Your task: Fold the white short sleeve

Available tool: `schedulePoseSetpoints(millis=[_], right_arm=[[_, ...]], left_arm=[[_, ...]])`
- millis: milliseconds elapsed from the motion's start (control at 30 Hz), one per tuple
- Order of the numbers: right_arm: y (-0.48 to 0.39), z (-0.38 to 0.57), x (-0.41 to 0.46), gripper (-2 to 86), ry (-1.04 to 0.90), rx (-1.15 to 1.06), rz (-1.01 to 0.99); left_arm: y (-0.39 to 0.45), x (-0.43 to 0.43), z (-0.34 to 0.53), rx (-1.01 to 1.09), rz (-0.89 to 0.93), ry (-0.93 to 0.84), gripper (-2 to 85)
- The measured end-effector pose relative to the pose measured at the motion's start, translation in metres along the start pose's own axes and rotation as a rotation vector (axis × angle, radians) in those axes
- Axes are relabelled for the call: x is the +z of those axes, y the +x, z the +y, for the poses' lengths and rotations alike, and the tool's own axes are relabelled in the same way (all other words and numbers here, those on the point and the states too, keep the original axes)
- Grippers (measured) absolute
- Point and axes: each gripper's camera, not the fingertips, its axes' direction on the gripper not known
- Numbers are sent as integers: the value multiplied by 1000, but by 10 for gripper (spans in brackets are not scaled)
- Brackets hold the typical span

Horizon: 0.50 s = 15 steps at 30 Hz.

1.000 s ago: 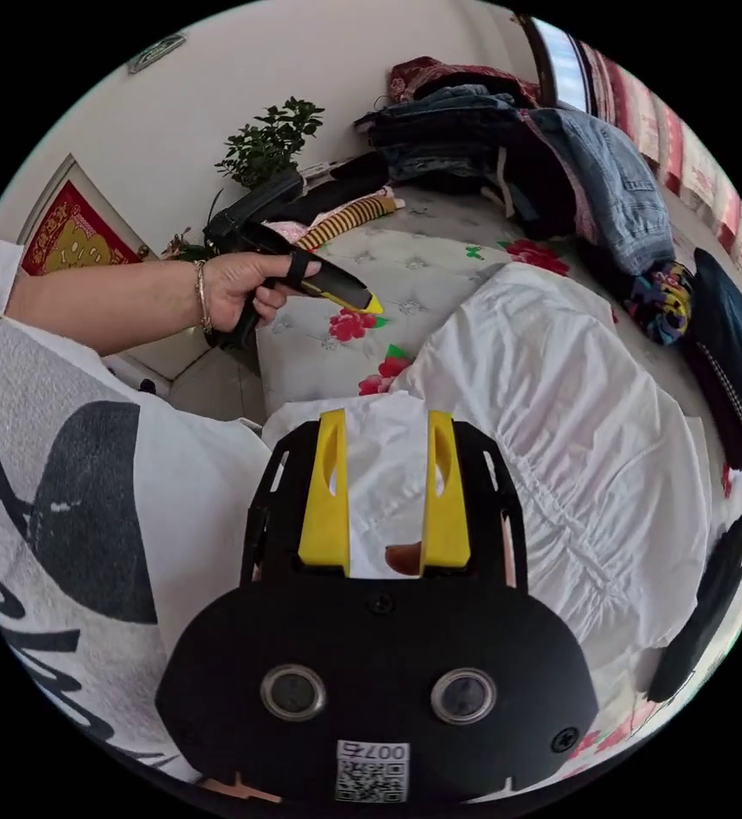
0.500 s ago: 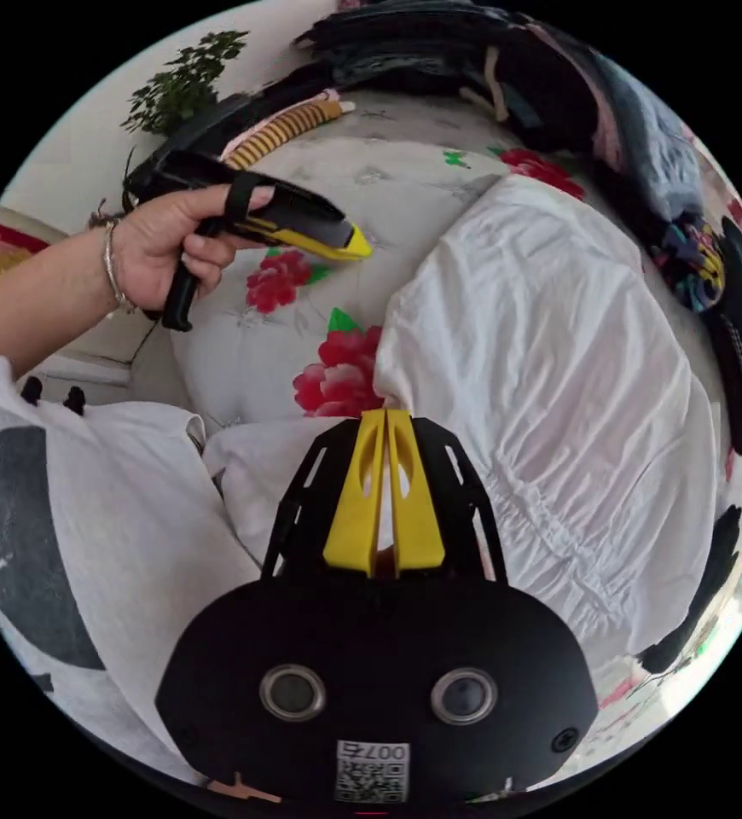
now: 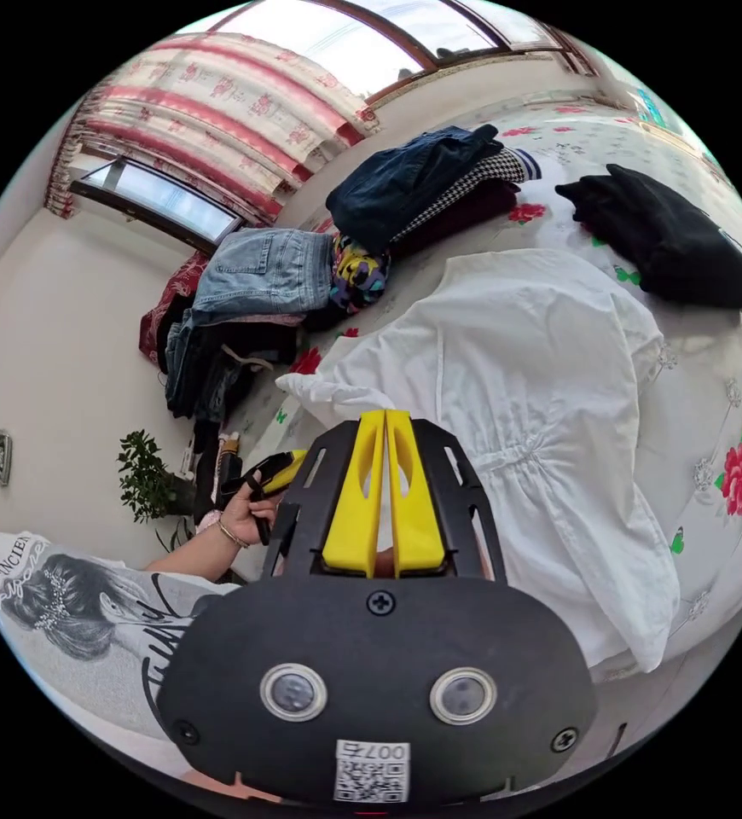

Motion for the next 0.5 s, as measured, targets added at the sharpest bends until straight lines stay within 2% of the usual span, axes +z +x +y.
schedulePoseSetpoints(millis=[100,233,300,333,500], right_arm=[[9,2,-5,-3,7,27,-20],[11,5,-7,-3,5,30,-40],[11,6,-10,-3,1,22,-41],[11,6,-11,-3,-3,19,-40],[2,8,-12,-3,-44,-50,-33]], left_arm=[[16,26,-17,36,31,-28,100],[24,46,-37,11,90,18,86],[30,51,-46,9,126,23,11],[33,51,-48,9,118,21,6],[74,22,-49,199,94,-1,-9]])
